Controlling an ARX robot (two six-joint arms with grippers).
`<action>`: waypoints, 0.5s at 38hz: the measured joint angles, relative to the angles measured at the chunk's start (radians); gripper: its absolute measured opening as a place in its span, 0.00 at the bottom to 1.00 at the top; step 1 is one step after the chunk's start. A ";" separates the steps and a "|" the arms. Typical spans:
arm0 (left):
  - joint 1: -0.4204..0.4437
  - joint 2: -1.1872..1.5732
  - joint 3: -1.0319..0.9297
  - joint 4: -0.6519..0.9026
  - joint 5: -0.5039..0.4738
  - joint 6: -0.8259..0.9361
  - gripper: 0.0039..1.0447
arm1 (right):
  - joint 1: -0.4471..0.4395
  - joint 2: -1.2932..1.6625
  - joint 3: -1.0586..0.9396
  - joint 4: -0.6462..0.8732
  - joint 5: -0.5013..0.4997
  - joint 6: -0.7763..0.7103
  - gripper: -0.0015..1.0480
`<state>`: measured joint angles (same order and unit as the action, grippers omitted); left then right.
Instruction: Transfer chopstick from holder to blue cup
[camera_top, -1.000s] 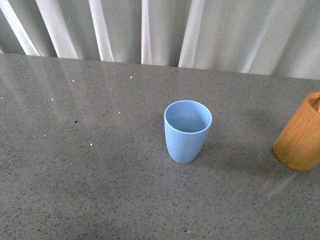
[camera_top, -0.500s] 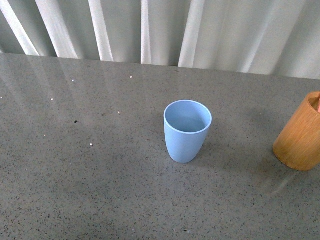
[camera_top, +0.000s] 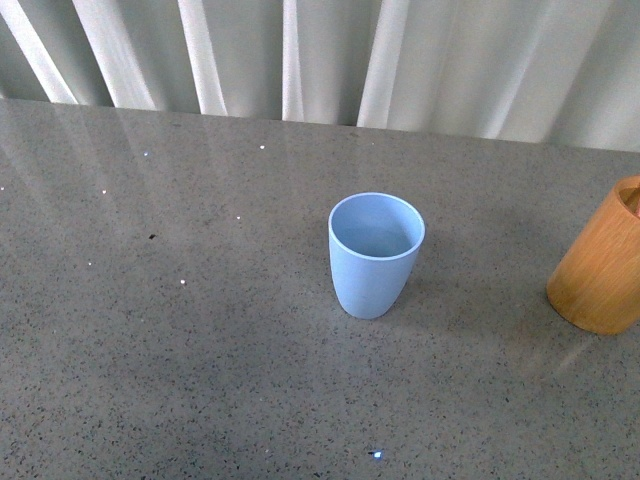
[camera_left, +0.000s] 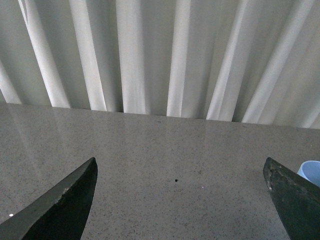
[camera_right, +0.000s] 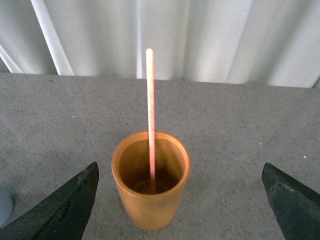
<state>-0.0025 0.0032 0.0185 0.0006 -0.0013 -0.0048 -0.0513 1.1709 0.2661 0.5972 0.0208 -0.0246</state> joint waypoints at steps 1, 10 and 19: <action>0.000 0.000 0.000 0.000 0.000 0.000 0.94 | 0.001 0.024 0.006 0.023 -0.006 0.005 0.90; 0.000 0.000 0.000 0.000 0.000 0.000 0.94 | 0.012 0.227 0.079 0.151 -0.005 0.048 0.90; 0.000 0.000 0.000 0.000 0.000 0.000 0.94 | -0.032 0.350 0.141 0.205 -0.006 0.078 0.90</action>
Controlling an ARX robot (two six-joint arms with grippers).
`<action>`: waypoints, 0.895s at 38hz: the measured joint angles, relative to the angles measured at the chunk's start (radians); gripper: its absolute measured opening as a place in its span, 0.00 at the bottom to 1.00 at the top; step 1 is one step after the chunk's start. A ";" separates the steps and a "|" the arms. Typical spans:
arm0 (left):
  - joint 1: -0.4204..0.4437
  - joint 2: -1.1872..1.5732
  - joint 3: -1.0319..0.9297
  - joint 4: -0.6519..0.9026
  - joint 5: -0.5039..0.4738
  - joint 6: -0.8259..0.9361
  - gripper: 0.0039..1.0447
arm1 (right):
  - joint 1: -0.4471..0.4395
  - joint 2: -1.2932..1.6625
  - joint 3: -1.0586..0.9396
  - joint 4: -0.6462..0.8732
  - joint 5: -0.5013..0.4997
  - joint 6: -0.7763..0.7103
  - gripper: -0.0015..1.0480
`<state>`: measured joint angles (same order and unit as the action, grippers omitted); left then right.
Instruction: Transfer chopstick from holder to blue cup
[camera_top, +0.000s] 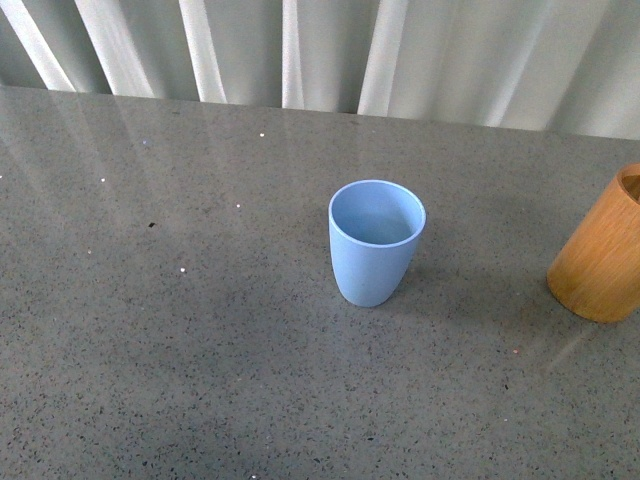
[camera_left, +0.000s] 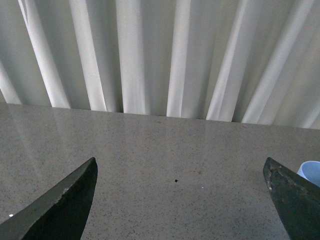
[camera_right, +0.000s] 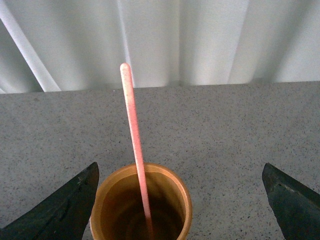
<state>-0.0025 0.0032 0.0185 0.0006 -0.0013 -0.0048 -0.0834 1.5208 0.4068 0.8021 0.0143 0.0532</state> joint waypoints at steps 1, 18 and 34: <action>0.000 0.000 0.000 0.000 0.000 0.000 0.94 | -0.002 0.018 0.010 0.003 0.000 0.000 0.90; 0.000 0.000 0.000 0.000 0.000 0.000 0.94 | 0.037 0.190 0.180 0.001 0.017 -0.031 0.90; 0.000 0.000 0.000 0.000 0.000 0.000 0.94 | 0.085 0.296 0.287 -0.010 0.037 -0.036 0.90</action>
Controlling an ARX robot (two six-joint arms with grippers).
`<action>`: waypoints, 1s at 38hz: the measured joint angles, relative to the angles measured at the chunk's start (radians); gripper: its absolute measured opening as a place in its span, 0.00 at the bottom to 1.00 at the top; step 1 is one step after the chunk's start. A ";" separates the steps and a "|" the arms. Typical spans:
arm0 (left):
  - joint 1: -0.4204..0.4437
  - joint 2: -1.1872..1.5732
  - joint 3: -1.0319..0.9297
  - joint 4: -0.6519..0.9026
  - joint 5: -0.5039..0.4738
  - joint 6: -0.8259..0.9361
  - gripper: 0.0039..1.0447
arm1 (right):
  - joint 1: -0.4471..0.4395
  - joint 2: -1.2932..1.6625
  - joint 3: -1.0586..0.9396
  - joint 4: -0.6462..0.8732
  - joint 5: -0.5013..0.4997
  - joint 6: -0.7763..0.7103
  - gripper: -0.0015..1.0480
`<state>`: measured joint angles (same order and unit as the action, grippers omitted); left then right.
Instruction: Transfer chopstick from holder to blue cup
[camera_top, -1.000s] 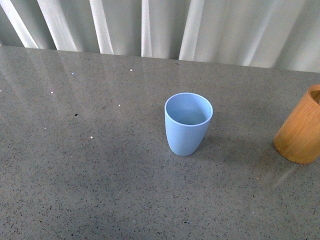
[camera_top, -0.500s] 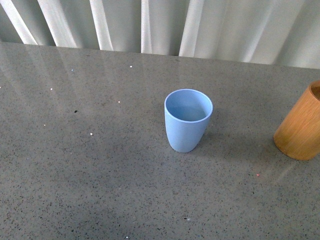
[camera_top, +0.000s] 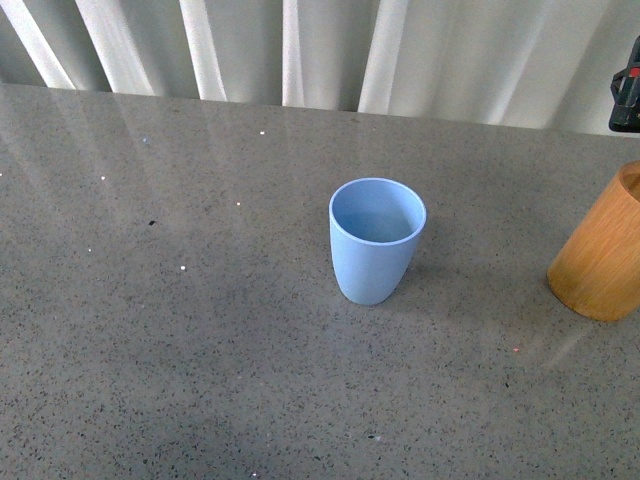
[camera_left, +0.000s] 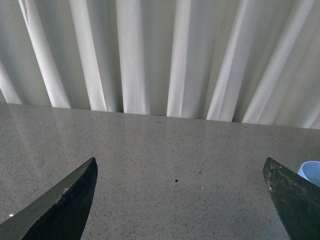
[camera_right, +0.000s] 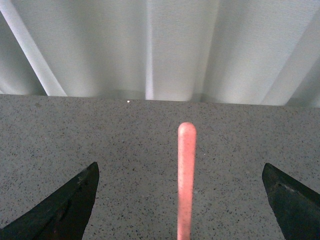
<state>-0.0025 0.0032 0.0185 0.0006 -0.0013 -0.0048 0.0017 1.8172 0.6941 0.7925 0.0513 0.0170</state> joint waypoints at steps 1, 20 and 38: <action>0.000 0.000 0.000 0.000 0.000 0.000 0.94 | 0.003 0.007 0.006 0.000 0.000 -0.002 0.90; 0.000 0.000 0.000 0.000 0.000 0.000 0.94 | 0.022 0.092 0.068 0.021 0.003 -0.012 0.83; 0.000 0.000 0.000 0.000 0.000 0.000 0.94 | 0.042 0.121 0.099 0.013 -0.016 0.000 0.23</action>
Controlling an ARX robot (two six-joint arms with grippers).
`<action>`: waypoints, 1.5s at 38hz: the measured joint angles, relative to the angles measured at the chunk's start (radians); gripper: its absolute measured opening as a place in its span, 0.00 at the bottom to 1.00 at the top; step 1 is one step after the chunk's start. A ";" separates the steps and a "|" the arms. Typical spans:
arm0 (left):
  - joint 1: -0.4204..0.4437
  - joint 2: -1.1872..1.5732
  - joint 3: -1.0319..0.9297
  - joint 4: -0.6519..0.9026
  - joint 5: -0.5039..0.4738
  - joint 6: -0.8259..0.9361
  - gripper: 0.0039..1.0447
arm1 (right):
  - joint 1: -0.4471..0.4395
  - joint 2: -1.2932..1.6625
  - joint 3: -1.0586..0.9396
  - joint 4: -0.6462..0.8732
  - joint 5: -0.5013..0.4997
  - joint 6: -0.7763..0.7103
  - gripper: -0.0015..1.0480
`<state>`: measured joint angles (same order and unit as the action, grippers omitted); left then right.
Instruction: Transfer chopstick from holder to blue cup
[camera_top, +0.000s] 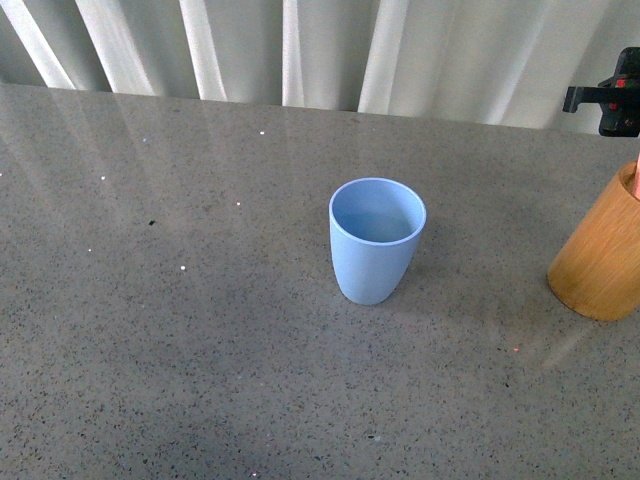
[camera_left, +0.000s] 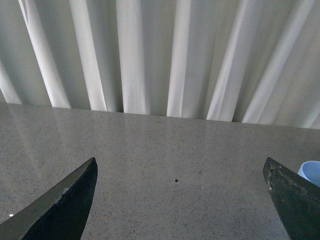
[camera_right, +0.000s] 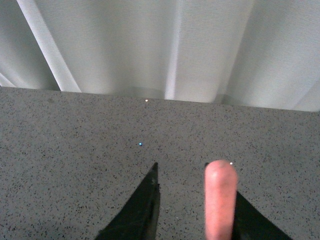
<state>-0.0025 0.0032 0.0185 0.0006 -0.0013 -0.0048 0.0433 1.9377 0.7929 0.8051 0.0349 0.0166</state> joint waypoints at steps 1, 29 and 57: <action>0.000 0.000 0.000 0.000 0.000 0.000 0.94 | 0.001 0.000 0.000 0.000 0.000 0.004 0.20; 0.000 0.000 0.000 0.000 0.000 0.000 0.94 | 0.059 -0.338 -0.080 0.040 0.045 -0.153 0.01; 0.000 0.000 0.000 0.000 0.000 0.000 0.94 | 0.453 -0.366 0.031 -0.056 0.089 0.024 0.01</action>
<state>-0.0025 0.0032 0.0185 0.0006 -0.0017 -0.0048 0.4961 1.5719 0.8234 0.7486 0.1234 0.0410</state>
